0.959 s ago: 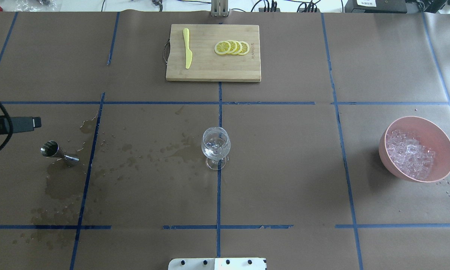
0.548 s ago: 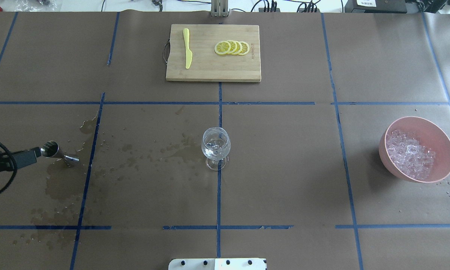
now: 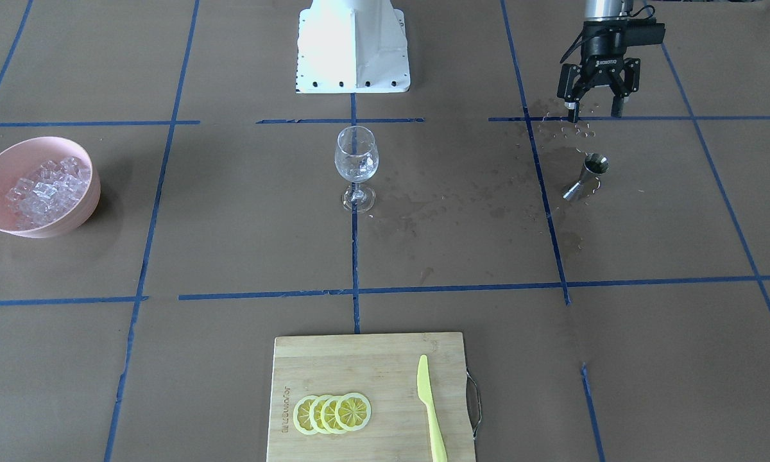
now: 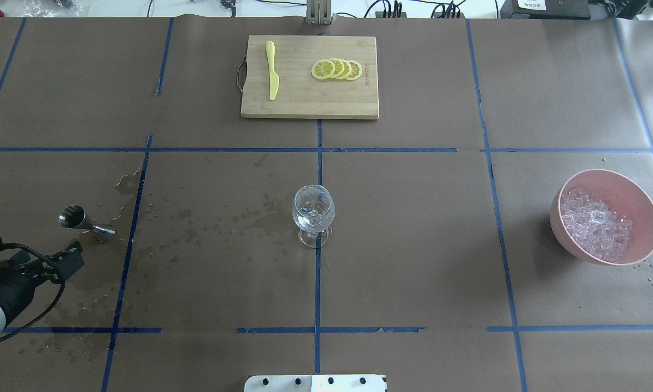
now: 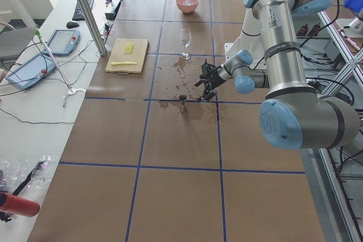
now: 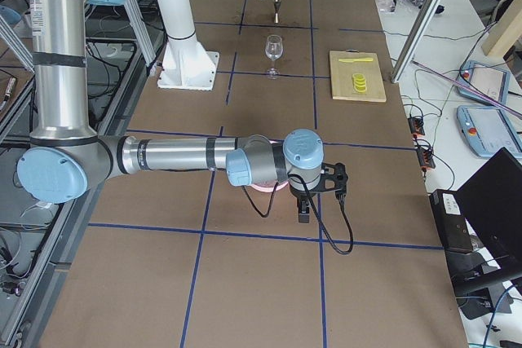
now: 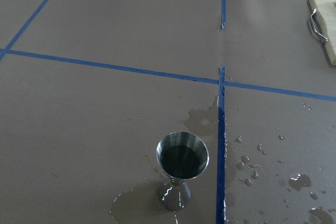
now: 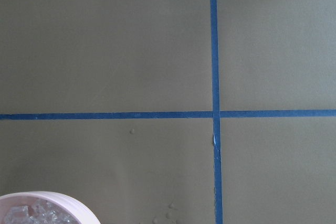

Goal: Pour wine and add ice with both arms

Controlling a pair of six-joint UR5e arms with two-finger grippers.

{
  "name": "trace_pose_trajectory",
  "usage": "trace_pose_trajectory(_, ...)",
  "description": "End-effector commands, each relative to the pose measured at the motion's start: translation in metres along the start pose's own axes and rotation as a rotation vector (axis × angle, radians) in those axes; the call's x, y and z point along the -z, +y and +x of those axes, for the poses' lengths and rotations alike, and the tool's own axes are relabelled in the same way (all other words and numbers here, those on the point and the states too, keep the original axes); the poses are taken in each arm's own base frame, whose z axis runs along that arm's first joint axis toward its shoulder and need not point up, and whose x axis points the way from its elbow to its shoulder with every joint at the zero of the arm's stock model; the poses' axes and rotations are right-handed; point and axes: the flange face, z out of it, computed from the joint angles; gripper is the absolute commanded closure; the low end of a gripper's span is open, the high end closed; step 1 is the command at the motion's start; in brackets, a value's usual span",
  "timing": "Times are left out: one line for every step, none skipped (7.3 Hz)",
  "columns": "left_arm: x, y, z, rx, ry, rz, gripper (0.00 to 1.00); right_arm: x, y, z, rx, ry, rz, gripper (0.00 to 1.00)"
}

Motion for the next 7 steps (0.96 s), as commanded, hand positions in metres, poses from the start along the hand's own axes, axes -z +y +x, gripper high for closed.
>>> trace_pose_trajectory(-0.043, 0.031, 0.008, -0.014, -0.011, 0.122, 0.02, -0.003, -0.005, -0.009, -0.012, -0.004, -0.004, 0.00)
trace_pose_trajectory(-0.055, 0.038, 0.010, -0.022, -0.014, 0.156, 0.02, -0.003, -0.007, -0.013, -0.014, -0.005, -0.004, 0.00)
trace_pose_trajectory(-0.069, 0.046, 0.011, -0.038, -0.023, 0.208, 0.02, -0.005, -0.008, -0.014, -0.013, -0.003, -0.006, 0.00)
trace_pose_trajectory(-0.087, 0.057, 0.012, -0.053, -0.035, 0.246, 0.02, -0.006, -0.008, -0.015, -0.013, -0.005, -0.009, 0.00)
trace_pose_trajectory(-0.098, 0.065, 0.020, -0.057, -0.032, 0.278, 0.02, -0.006, -0.008, -0.016, -0.011, -0.005, -0.009, 0.00)
trace_pose_trajectory(-0.108, 0.070, 0.018, -0.035, -0.032, 0.327, 0.02, -0.006, -0.008, -0.015, -0.012, -0.007, -0.010, 0.00)
trace_pose_trajectory(-0.117, 0.075, 0.015, -0.035, -0.037, 0.355, 0.02, -0.006, -0.008, -0.015, -0.012, -0.007, -0.010, 0.00)
